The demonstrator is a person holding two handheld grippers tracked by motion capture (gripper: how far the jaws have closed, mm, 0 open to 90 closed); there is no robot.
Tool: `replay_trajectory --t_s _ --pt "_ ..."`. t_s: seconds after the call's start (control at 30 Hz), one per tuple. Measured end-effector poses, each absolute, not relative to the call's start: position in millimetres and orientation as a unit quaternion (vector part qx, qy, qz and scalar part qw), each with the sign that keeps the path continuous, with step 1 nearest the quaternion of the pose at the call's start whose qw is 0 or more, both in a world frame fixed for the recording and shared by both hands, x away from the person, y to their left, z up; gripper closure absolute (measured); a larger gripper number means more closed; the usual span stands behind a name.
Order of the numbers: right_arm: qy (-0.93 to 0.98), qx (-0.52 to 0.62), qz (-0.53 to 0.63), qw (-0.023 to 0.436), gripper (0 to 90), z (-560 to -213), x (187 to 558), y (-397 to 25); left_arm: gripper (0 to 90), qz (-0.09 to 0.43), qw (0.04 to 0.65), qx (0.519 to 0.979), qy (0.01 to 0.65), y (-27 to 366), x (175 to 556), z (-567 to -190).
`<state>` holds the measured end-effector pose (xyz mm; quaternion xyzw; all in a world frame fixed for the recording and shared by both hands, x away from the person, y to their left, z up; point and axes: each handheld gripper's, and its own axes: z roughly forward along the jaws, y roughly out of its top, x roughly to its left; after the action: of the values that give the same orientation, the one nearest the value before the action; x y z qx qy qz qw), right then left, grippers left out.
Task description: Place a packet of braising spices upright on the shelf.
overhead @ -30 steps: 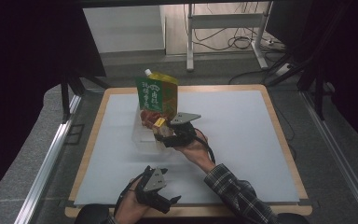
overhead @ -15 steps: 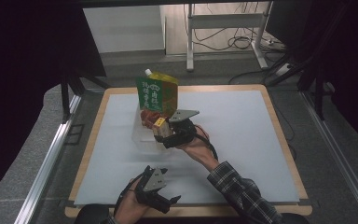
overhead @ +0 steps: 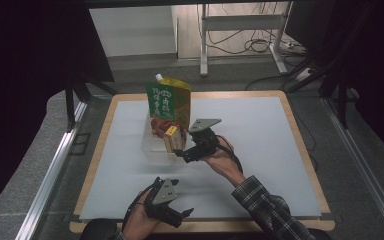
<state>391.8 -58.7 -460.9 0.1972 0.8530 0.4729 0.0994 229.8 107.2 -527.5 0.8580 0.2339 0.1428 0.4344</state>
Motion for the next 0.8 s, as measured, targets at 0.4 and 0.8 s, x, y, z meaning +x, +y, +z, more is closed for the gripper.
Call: replay_trajectory --t_s 0.4,0.8 --pt "0.854 0.208 0.466 0.099 5.0 -459 385 -88 1.3 0.143 0.436 0.856 0.237 108 230 -528" --pt "0.852 0.23 0.459 0.099 5.0 -463 382 -118 1.3 0.145 0.433 0.858 0.236 108 231 -528"
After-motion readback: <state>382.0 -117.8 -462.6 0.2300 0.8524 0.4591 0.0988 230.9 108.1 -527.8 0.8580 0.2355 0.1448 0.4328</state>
